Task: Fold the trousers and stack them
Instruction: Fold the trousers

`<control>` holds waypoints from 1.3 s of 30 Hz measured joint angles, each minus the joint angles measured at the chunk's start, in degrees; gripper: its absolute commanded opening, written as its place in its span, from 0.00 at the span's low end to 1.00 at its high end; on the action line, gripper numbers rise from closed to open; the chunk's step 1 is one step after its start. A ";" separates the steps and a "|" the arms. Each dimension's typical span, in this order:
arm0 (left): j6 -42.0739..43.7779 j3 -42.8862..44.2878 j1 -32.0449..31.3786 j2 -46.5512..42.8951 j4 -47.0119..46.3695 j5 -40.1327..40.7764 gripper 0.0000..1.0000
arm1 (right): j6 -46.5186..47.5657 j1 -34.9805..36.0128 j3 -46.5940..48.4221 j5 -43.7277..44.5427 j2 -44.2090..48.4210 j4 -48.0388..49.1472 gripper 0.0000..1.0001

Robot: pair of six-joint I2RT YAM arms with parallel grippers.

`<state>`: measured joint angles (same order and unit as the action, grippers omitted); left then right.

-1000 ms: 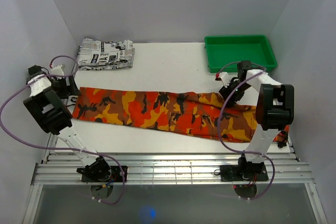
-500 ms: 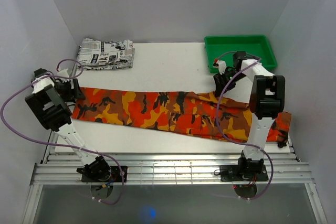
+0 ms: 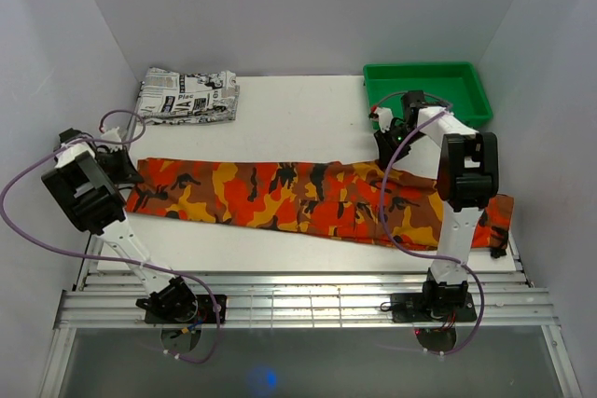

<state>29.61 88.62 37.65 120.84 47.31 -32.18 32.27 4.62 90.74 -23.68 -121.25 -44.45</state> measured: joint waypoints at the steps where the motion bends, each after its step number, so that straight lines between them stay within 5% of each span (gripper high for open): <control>1: 0.35 0.07 0.20 0.00 0.26 -0.20 0.18 | -0.42 0.31 -0.11 0.39 0.33 0.35 0.58; 2: 0.81 0.26 0.37 0.00 0.74 -0.35 0.39 | -0.33 0.66 -0.11 1.18 0.63 0.57 0.69; 3: 1.53 0.44 0.52 0.00 0.85 -0.59 0.48 | -0.17 0.92 -0.11 1.46 1.03 0.74 0.78; 5: 1.92 1.03 0.90 0.00 1.84 -1.44 0.69 | 0.24 1.20 -0.11 1.86 2.54 0.35 0.79; 10: 2.34 0.92 1.22 -0.28 2.36 -3.37 0.72 | 1.62 -0.35 -0.31 2.23 10.93 -3.85 0.80; 20: -0.55 -4.24 0.85 -1.84 -3.41 -4.76 0.36 | 9.14 -23.50 -5.25 6.10 23.12 -15.91 0.86; 21: -0.92 -4.61 0.74 -1.84 -3.91 -5.11 0.28 | 9.86 -26.99 -6.03 6.91 22.97 -16.90 0.86; 22: -1.42 -4.92 0.61 -1.84 -4.13 -5.53 0.06 | 10.38 -29.20 -6.67 7.61 22.82 -17.44 0.86; 23: -1.88 -5.20 0.46 -1.84 -4.31 -5.68 0.00 | 10.97 -31.95 -7.37 8.55 22.60 -18.08 0.86; 29: -3.61 -5.40 0.20 -1.97 -4.22 -6.27 0.00 | 14.25 -41.24 -11.30 12.68 21.68 -18.67 0.86; 39: -2.75 3.10 3.39 -3.04 4.33 -5.46 0.00 | 16.28 -42.88 -12.59 12.98 20.57 -18.47 0.87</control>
<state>26.85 91.72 41.04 117.80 51.64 -37.65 48.56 -38.26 78.15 -10.70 -100.68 -62.92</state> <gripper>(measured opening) 0.031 0.866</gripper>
